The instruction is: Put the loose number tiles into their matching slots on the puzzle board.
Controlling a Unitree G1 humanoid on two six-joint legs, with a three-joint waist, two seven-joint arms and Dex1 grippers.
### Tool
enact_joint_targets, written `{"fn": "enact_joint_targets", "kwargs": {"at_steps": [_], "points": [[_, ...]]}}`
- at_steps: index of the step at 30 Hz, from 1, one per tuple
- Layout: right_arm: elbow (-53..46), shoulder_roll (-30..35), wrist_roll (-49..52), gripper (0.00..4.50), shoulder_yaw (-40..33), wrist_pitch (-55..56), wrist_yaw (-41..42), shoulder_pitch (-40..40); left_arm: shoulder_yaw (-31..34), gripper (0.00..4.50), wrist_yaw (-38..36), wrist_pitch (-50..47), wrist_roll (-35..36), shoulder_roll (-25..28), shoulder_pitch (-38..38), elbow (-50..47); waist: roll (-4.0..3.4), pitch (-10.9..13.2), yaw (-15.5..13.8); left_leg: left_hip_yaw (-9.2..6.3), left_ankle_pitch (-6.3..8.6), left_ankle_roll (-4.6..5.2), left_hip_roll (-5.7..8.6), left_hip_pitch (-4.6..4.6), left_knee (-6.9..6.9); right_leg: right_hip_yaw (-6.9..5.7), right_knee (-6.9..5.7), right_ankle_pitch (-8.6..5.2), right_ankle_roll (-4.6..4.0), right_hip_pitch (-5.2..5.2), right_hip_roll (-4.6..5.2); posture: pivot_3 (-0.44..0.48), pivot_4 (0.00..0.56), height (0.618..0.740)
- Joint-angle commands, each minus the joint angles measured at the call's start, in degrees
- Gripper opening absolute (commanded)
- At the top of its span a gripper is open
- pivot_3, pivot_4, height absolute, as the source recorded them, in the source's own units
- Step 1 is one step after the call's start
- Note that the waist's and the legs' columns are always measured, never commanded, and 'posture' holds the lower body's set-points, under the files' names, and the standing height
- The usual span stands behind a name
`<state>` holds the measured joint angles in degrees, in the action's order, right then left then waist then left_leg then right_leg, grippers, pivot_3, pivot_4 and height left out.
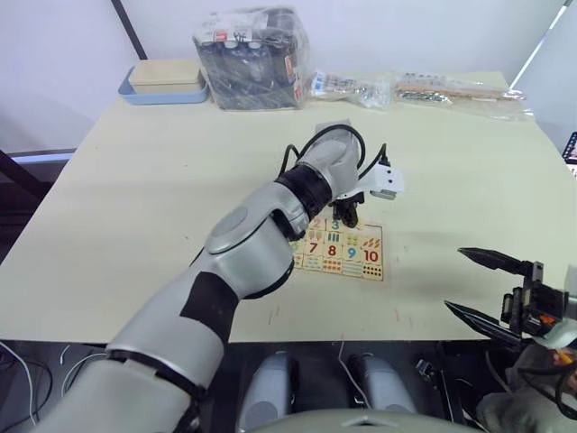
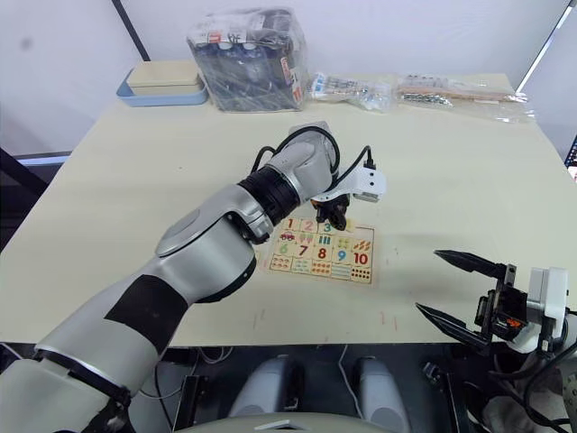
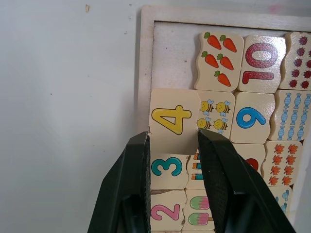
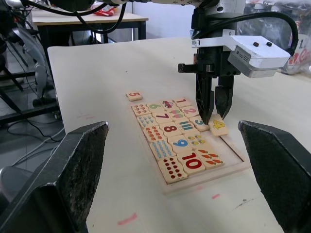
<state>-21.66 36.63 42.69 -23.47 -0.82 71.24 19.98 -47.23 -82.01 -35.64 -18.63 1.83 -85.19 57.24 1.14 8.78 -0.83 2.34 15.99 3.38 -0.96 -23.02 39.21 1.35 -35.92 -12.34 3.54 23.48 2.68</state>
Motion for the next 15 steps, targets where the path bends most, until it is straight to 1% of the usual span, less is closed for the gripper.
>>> {"fn": "enact_joint_targets", "kwargs": {"at_steps": [1,7,15], "points": [[-1.9,-0.1,0.6,4.50,-2.0,1.1,-0.4,0.3,1.9,0.93,0.7,0.8,-1.1,-0.8,-0.4,0.4,0.00,0.0,0.0,0.00,0.00,0.00,-0.01,0.00,0.00,0.00,0.00,0.00,0.00,0.00,0.00,0.000,0.150,0.740],[-2.0,0.0,0.6,4.50,-1.9,1.1,-0.6,0.4,2.7,0.93,2.5,2.3,-2.1,-1.4,0.4,2.0,0.00,0.0,0.0,-0.01,0.00,0.00,-0.01,0.01,0.00,0.00,-0.01,0.00,0.00,0.00,0.00,0.000,0.150,0.740],[-2.0,0.2,0.6,4.50,-2.0,0.9,-0.6,0.6,3.7,0.93,2.7,3.0,-3.0,-2.0,1.6,2.3,-0.01,0.0,0.0,-0.01,0.00,0.00,-0.01,0.00,0.00,-0.01,-0.01,0.00,0.00,0.00,0.00,0.000,0.150,0.740]]}}
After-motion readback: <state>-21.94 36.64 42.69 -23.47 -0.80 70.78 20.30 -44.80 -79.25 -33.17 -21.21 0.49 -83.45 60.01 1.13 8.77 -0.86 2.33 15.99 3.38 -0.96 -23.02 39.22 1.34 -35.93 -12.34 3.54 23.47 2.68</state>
